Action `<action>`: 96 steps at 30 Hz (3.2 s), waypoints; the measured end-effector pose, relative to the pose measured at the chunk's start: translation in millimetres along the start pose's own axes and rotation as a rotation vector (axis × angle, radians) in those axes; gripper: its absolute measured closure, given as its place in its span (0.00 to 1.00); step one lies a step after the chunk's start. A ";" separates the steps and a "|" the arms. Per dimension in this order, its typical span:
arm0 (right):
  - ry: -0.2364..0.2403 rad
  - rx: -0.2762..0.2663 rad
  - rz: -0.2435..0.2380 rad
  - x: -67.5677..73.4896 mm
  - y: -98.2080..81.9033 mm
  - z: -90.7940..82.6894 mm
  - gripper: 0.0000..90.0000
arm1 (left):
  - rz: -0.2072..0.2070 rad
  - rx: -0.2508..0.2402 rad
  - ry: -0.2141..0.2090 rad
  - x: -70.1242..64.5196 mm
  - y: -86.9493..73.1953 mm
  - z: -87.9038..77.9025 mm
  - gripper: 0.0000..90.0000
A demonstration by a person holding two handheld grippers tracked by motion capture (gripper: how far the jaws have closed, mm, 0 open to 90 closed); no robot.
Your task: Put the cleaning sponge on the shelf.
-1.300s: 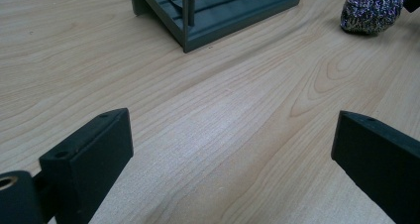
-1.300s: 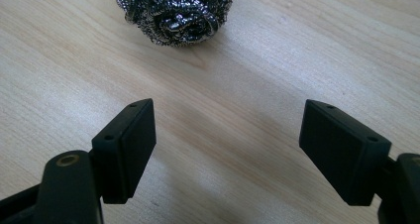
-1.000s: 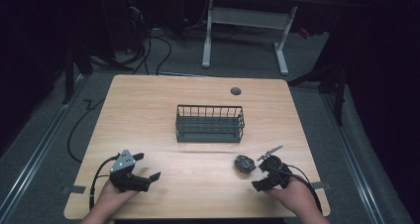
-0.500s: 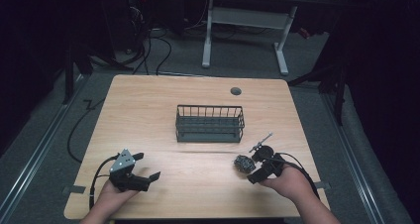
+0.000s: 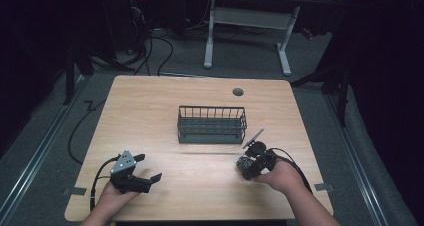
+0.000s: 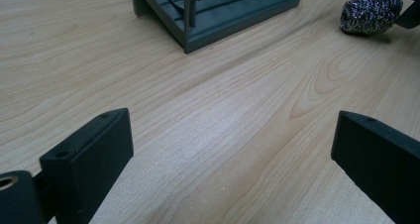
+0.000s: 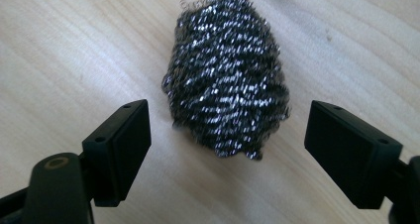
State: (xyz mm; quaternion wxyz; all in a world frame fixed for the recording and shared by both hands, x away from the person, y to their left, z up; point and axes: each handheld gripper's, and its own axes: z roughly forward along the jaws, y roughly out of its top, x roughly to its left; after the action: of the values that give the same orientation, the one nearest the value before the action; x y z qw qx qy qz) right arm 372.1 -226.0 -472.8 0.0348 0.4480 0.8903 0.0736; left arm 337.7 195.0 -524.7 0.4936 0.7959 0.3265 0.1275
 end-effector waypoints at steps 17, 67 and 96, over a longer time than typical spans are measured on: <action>0.029 -0.011 -0.034 -0.4 10.1 0.1 0.46 | 0.003 0.003 0.003 0.1 0.1 -0.2 0.04; 0.019 -0.002 -0.026 -8.2 93.9 -99.9 0.46 | 0.000 0.002 -0.007 -1.3 -0.5 -0.8 0.05; -0.031 0.015 0.031 -40.4 156.0 -60.5 0.46 | -0.011 -0.012 -0.014 -1.3 0.1 -0.5 0.06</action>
State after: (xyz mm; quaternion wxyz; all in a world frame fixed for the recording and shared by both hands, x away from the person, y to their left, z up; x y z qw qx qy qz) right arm 512.0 -172.8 -388.0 0.0439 0.4629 0.8833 0.0606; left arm 336.5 194.5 -524.2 0.5012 0.7921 0.3266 0.1213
